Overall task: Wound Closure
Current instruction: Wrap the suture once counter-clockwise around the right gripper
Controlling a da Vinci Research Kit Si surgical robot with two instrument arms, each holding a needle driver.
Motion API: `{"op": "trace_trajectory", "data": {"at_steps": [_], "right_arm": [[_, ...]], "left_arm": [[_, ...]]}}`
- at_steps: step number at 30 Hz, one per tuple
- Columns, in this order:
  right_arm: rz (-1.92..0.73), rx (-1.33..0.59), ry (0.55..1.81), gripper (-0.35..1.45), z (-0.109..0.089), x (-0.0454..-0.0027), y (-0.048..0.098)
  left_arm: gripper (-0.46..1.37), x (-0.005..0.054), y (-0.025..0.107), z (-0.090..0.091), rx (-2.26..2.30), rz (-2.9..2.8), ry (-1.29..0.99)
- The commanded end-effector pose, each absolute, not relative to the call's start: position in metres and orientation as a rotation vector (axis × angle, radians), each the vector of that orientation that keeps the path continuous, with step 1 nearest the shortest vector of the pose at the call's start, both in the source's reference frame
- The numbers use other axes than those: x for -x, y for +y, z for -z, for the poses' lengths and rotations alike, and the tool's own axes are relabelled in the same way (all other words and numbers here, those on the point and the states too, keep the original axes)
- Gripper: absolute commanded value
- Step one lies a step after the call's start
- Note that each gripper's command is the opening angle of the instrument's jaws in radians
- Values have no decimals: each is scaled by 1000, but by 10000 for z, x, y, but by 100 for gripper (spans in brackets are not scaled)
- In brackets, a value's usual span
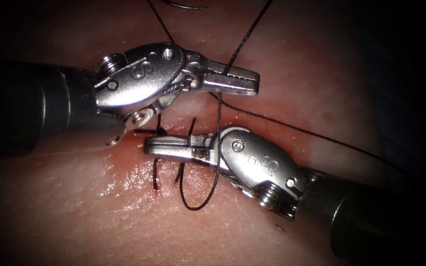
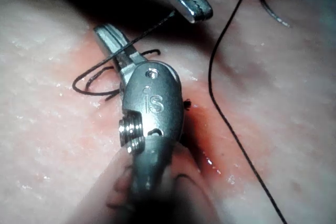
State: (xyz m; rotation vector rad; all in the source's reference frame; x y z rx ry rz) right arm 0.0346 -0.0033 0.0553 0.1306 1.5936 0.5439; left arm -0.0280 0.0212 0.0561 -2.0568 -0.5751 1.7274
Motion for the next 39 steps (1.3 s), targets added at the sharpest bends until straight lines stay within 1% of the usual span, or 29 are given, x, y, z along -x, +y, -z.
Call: {"op": "trace_trajectory", "data": {"at_steps": [1, 7, 11, 20, 25, 27, 30, 39], "right_arm": [[-557, -117, 1602, -35, -554, -348, -35], [-590, -82, 1646, -35, -551, -352, -43], [-608, -70, 1675, -35, -548, -349, -46], [-676, -27, 1794, -35, -542, -324, -49], [-727, 1, 1787, -35, -541, -322, -50], [-748, 2, 1779, -25, -541, -322, -51], [-784, 0, 1777, -35, -541, -321, -52], [-917, -54, 1759, -35, -542, -317, -51]], "left_arm": [[-35, 279, 211, -563, 2064, -1733, -573], [-35, 276, 213, -577, 2089, -1746, -502], [-35, 274, 212, -589, 2097, -1755, -493], [-35, 265, 194, -618, 2122, -1738, -465], [-35, 265, 189, -618, 2138, -1708, -449], [-35, 265, 188, -617, 2144, -1698, -445], [-35, 263, 186, -615, 2139, -1697, -440], [-35, 242, 180, -610, 2114, -1695, -395]]}}
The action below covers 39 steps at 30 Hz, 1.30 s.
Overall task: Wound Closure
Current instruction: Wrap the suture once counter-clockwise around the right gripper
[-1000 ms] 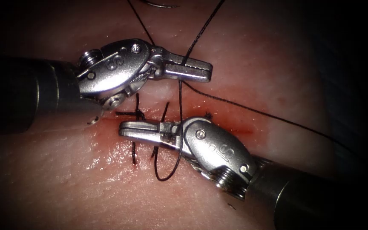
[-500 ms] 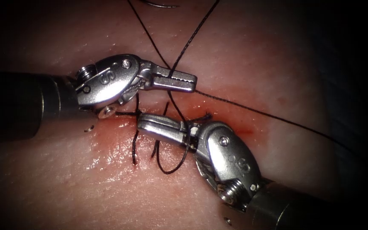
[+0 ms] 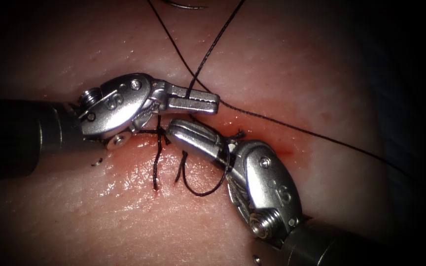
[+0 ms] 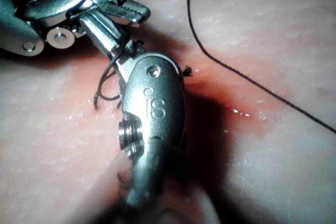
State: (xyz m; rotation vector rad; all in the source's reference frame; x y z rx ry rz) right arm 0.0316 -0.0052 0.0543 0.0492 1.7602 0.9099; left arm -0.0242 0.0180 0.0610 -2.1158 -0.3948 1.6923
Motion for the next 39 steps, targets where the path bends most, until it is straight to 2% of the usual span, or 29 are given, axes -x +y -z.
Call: {"op": "trace_trajectory", "data": {"at_steps": [1, 14, 23, 27, 34, 39], "right_arm": [[-939, -66, 1756, -35, -541, -317, -51], [-1072, -97, 1735, -35, -545, -326, -60], [-1258, -83, 1700, -35, -541, -321, -70], [-1374, -62, 1642, -35, -541, -321, -71], [-1591, -70, 1474, -35, -539, -333, -78], [-1672, 0, 1342, -35, -533, -337, -85]], "left_arm": [[-35, 240, 180, -610, 2117, -1698, -387], [-35, 230, 161, -623, 2162, -1720, -388], [-35, 217, 150, -622, 2188, -1731, -419], [-35, 216, 146, -616, 2197, -1731, -441], [-35, 220, 139, -606, 2213, -1733, -466], [-35, 220, 134, -598, 2222, -1733, -480]]}}
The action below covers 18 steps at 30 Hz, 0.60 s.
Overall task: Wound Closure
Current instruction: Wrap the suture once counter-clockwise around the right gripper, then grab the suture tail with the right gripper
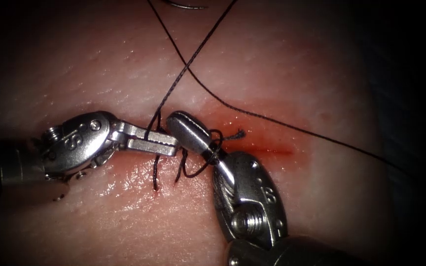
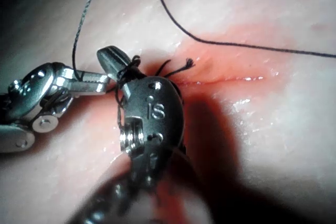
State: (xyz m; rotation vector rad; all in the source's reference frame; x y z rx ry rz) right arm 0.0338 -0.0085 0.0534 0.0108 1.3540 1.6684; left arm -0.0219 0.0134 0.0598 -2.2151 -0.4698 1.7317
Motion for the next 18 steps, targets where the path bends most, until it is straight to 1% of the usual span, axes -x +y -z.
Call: {"op": "trace_trajectory", "data": {"at_steps": [1, 2, 3, 4, 6, 7, 10, 12, 18], "right_arm": [[-1698, 11, 1335, -35, -532, -337, -86], [-1721, 15, 1332, -35, -531, -336, -86], [-1751, 20, 1337, -30, -530, -334, -87], [-1774, 24, 1335, -20, -529, -333, -88], [-1843, 25, 1334, 14, -529, -333, -89], [-1854, 50, 1332, 36, -528, -333, -89], [-1890, 76, 1295, 77, -527, -333, -90], [-1905, 99, 1248, 96, -526, -332, -92], [-2021, 137, 1173, 94, -525, -330, -114]], "left_arm": [[-35, 220, 133, -597, 2227, -1736, -476], [-35, 220, 132, -595, 2228, -1736, -478], [-35, 220, 131, -594, 2228, -1736, -479], [-35, 220, 130, -593, 2232, -1739, -473], [-35, 220, 129, -592, 2232, -1739, -474], [-35, 221, 129, -591, 2230, -1742, -475], [-35, 222, 129, -591, 2231, -1742, -477], [-35, 223, 129, -590, 2237, -1743, -484], [-35, 224, 127, -587, 2242, -1747, -500]]}}
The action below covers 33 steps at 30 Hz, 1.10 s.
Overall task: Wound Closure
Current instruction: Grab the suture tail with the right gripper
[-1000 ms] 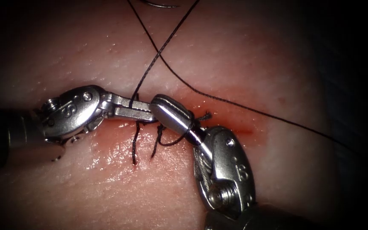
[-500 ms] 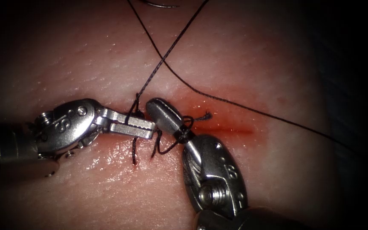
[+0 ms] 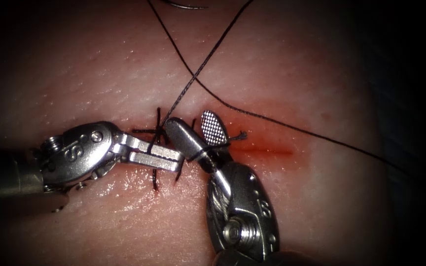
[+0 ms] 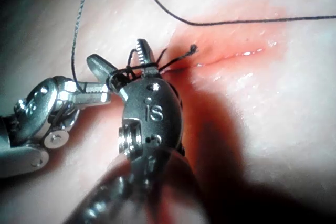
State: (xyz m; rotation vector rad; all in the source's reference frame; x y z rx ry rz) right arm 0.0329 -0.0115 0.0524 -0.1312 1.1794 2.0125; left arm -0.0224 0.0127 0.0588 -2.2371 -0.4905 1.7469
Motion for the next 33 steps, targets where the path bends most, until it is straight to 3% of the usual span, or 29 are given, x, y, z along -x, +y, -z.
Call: {"op": "trace_trajectory", "data": {"at_steps": [1, 16, 33], "right_arm": [[-2037, 143, 1165, 94, -525, -329, -118], [-2374, 61, 1131, 80, -551, -323, -157], [-2456, 37, 1169, 87, -562, -319, -164]], "left_arm": [[-35, 224, 126, -587, 2243, -1747, -502], [-35, 228, 128, -588, 2252, -1749, -508], [-35, 230, 119, -596, 2266, -1757, -518]]}}
